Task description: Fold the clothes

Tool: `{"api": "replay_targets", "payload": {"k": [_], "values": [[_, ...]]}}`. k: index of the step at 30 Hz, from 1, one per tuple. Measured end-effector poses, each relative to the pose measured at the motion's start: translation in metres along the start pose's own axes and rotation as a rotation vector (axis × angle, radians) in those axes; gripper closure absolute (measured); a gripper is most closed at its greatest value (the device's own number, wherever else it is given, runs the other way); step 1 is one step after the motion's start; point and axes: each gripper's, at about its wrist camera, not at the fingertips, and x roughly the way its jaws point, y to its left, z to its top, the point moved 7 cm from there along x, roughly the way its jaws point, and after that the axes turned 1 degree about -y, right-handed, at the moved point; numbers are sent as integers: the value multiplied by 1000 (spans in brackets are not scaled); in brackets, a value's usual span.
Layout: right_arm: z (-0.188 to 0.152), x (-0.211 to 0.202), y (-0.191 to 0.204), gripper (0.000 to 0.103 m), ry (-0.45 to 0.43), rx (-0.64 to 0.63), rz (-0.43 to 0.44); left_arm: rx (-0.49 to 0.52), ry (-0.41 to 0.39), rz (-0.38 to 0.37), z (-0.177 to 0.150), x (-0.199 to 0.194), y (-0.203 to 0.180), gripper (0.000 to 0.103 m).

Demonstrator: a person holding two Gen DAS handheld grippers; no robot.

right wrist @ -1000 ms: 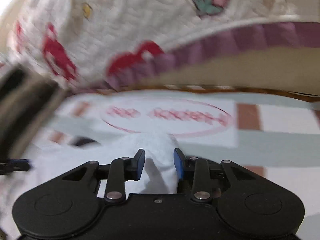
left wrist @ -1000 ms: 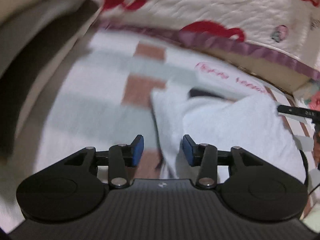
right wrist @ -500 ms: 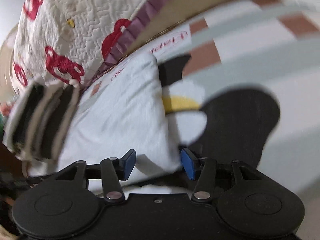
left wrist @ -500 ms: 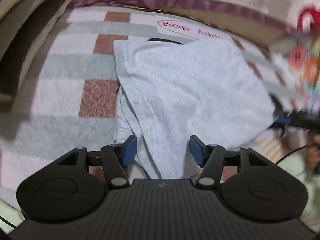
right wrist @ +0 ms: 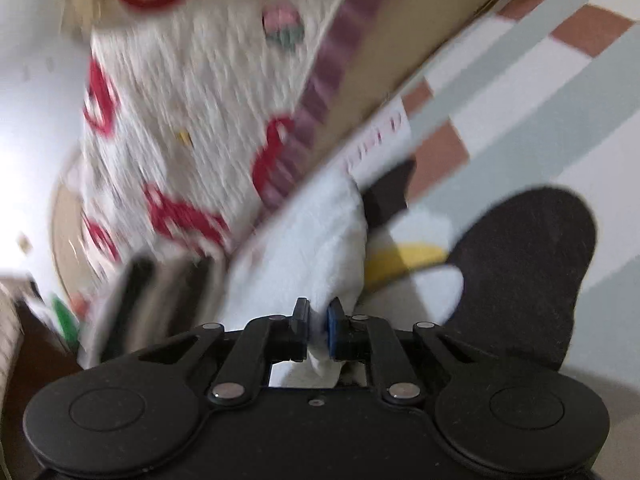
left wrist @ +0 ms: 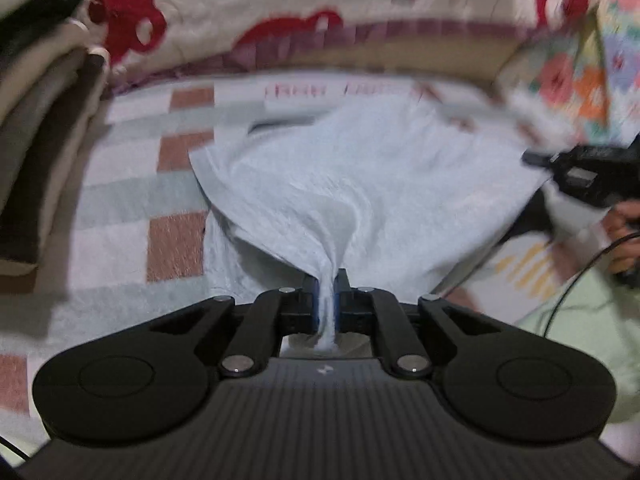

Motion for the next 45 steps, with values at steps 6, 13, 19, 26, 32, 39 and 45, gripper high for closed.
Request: {"api": "replay_targets", "payload": {"k": [6,13,19,26,32,39,45], "values": [[-1,-2,-6,94,40,-84,-91,-118,16,32,-8,0,20,91],[-9,1,-12,93,94,-189,-185,-317,-36,70,4,7,65,58],[-14,6,-16,83,124,-206,-204,-379,-40,60,52,60,116,49],[-20,15,-19,60,146,-164,-169,-171,-60,-58,76,96,77,103],[-23,15,-16,68,162,-213,-188,-115,-143,123,103,82,83,102],[-27,15,-13,83,171,-269,-225,-91,-223,136,82,55,68,62],[-23,13,-16,66,146,-127,-162,-133,-91,-127,62,75,-11,54]]}}
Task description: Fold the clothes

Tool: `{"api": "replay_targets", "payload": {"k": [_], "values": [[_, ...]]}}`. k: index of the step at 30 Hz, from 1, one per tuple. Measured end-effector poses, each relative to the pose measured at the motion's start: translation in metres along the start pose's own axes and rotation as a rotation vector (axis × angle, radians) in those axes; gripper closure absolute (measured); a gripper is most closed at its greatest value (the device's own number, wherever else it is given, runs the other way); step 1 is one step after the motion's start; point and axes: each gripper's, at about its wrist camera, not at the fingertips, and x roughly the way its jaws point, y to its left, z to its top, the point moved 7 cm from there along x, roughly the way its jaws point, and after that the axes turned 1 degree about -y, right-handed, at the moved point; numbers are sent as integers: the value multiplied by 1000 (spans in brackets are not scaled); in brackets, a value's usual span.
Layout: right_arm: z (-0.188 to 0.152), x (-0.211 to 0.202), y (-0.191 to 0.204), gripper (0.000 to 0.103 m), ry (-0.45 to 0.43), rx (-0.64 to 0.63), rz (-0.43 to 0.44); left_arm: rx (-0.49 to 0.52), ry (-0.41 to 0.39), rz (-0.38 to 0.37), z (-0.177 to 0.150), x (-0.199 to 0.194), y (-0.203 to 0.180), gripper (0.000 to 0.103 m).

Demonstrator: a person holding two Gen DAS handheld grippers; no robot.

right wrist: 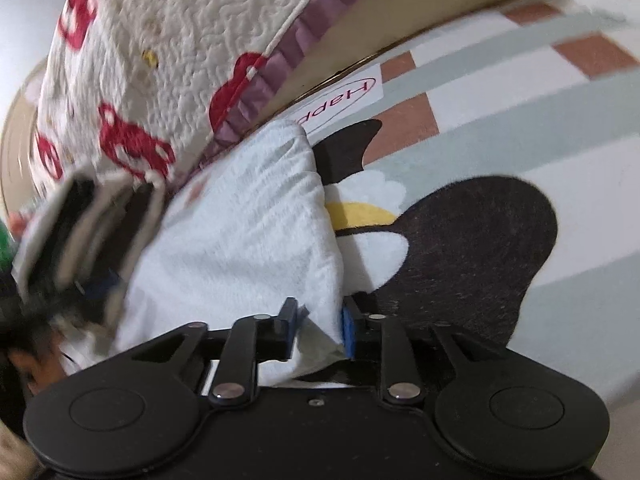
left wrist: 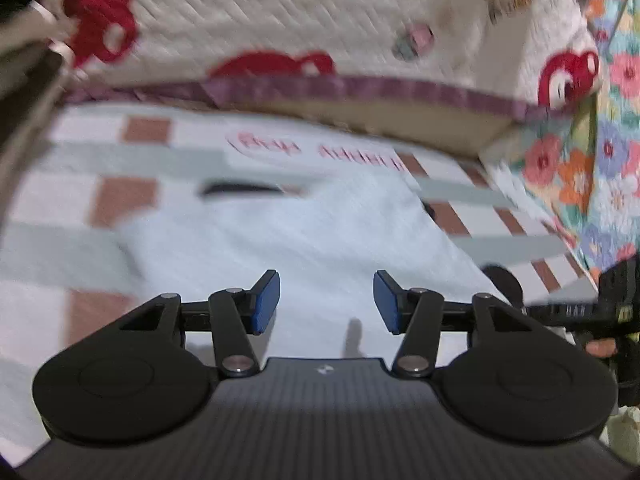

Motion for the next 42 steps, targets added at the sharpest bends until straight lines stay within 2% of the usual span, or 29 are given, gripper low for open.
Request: {"api": "replay_targets", "payload": {"k": [3,5,8,9,11,13,15,17,20,23,26,27,28,29,32,34,38,40,42], "values": [[0,0,-1,58,-10,79,42,-8,100,91,-28,21,-11,56],[-2,0,1,58,-16,128,74,-3,164,162,-50,31,-16,57],[-2,-1,7,54,-23,177,134,105,149,224,-58,24,-25,56],[-2,0,5,51,-26,176,119,129,146,247,-61,21,-27,56],[0,3,3,51,-36,162,79,145,130,265,-62,19,-30,56],[3,4,2,51,-55,90,-4,161,114,283,-63,18,-32,55],[5,7,2,51,-40,71,-1,169,103,270,-60,17,-33,55],[5,10,4,51,-28,66,12,134,66,210,-54,14,-36,56],[3,13,7,47,-12,68,39,173,-107,97,-35,0,-57,57],[1,16,10,45,4,69,66,202,-79,53,-24,6,-73,57],[-1,20,12,47,20,71,93,25,85,19,-40,26,-59,59],[-1,21,13,62,25,72,102,-23,145,21,-49,33,-54,60],[-2,22,14,80,30,72,111,-19,150,28,-53,33,-53,62],[-1,21,18,87,29,71,126,-15,156,34,-57,34,-52,62],[12,7,43,89,-19,52,213,29,174,58,-60,29,-57,61],[21,0,66,89,-20,19,258,24,180,51,-62,26,-57,61],[24,6,118,90,42,-90,345,-65,198,3,-64,20,-45,61],[18,14,138,90,83,-122,386,-93,213,7,-62,4,-31,60],[10,21,153,90,127,-179,391,-121,227,11,-59,-12,-16,60]]}}
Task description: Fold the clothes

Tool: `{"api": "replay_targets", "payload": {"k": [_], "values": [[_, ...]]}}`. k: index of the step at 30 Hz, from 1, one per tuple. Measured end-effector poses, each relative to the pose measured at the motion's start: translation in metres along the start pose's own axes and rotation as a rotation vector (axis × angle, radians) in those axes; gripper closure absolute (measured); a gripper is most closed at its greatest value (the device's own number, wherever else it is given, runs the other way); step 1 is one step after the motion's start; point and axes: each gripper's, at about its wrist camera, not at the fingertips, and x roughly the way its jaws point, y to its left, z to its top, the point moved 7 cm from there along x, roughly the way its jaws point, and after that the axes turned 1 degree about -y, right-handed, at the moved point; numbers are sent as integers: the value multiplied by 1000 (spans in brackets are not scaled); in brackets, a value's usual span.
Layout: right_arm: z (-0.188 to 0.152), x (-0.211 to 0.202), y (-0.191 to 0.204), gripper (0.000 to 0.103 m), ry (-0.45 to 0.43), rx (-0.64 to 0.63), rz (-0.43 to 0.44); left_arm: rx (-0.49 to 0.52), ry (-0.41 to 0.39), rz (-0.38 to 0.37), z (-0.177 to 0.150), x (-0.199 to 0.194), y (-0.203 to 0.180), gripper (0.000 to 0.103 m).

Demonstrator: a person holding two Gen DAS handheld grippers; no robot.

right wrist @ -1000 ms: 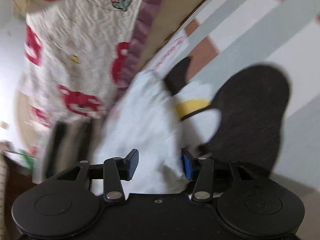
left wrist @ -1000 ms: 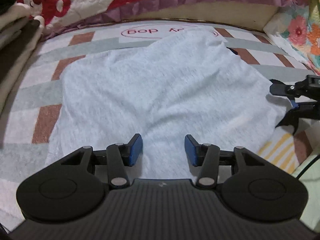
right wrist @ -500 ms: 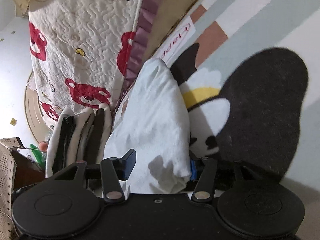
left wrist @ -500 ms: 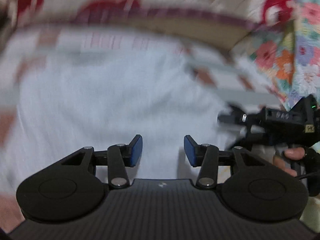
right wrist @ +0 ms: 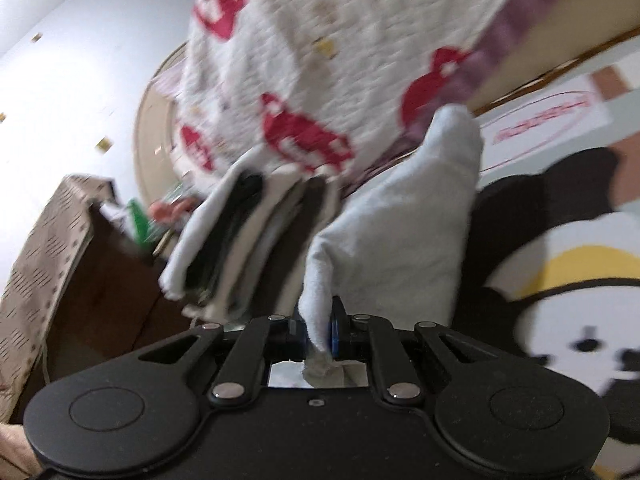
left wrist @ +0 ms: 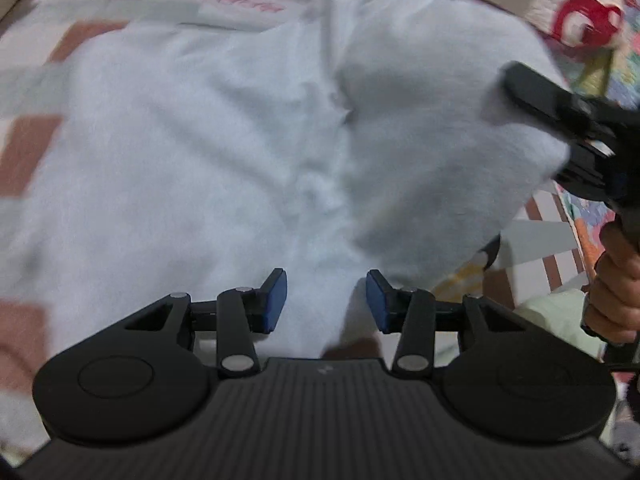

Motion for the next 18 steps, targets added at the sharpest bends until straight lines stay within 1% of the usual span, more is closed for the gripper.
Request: {"api": "replay_targets", "payload": {"k": [2,4,5,6,8,11,16,18], "values": [[-4,12,12,90,54,-48,6,-28,14,2,0,-17,14,58],[-9,24,24,90,108,-96,12,-26,-25,11,-1,-38,33,58],[-11,30,30,90,136,-120,14,-36,-29,-7,-2,-43,42,58],[-13,36,36,90,163,-144,17,-62,-32,-37,-3,-45,51,58],[-17,47,48,90,217,-192,23,-143,-9,-85,-2,-39,68,58],[-25,65,63,90,299,-266,24,-225,-1,-87,6,-26,82,58],[-64,99,64,90,438,-420,-78,-314,-43,-104,20,-24,97,58],[-78,112,64,90,494,-481,-120,-336,-47,-102,20,-24,102,60]]}}
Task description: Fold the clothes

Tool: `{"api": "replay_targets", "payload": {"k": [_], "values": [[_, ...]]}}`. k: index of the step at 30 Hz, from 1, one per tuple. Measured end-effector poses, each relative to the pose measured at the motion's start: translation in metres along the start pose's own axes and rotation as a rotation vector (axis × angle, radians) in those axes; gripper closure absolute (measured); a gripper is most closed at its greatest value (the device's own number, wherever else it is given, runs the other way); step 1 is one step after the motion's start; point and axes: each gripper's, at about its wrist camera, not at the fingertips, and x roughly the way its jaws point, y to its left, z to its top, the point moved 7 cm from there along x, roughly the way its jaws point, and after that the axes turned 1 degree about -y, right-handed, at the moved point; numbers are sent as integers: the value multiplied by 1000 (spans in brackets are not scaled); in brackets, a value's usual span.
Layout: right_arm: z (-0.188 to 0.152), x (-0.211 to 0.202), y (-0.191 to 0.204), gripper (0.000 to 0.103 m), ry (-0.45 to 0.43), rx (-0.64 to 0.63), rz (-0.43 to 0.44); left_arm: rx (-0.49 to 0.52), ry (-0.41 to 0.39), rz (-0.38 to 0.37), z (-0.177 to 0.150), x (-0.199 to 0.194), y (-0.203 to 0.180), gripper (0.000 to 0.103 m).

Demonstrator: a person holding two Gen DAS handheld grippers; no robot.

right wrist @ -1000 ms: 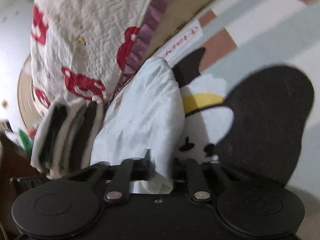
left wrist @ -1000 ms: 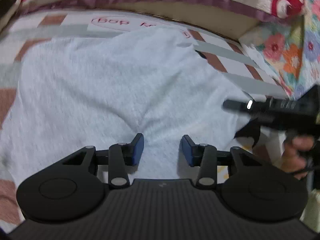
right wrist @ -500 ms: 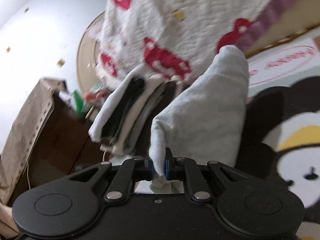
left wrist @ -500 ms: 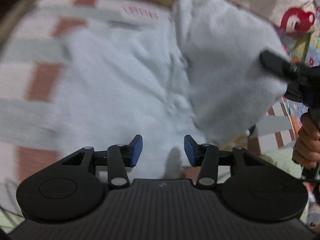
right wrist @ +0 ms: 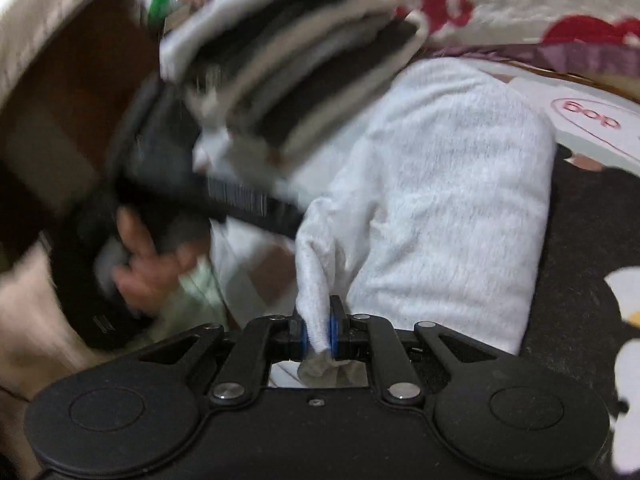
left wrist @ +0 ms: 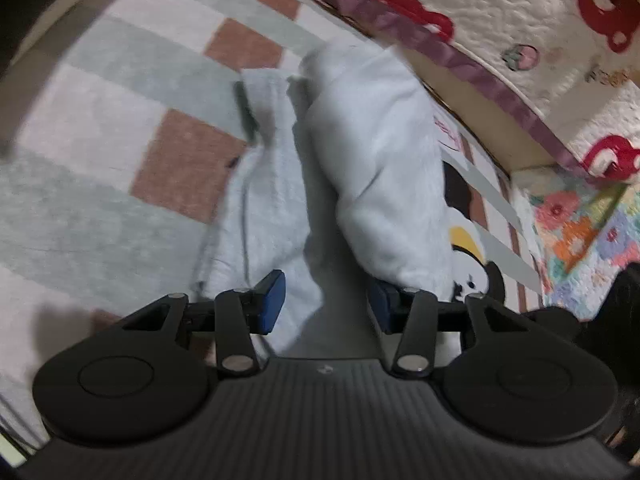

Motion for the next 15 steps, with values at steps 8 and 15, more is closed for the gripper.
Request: {"api": "replay_targets", "payload": {"k": [8,15], "values": [[-2,11,11,90,20,-42,-60,-58,-62,-5,14,-10,13,57],[-1,9,17,90,-7,-32,-85,-120,-145,-136,29,-31,19,53]]}}
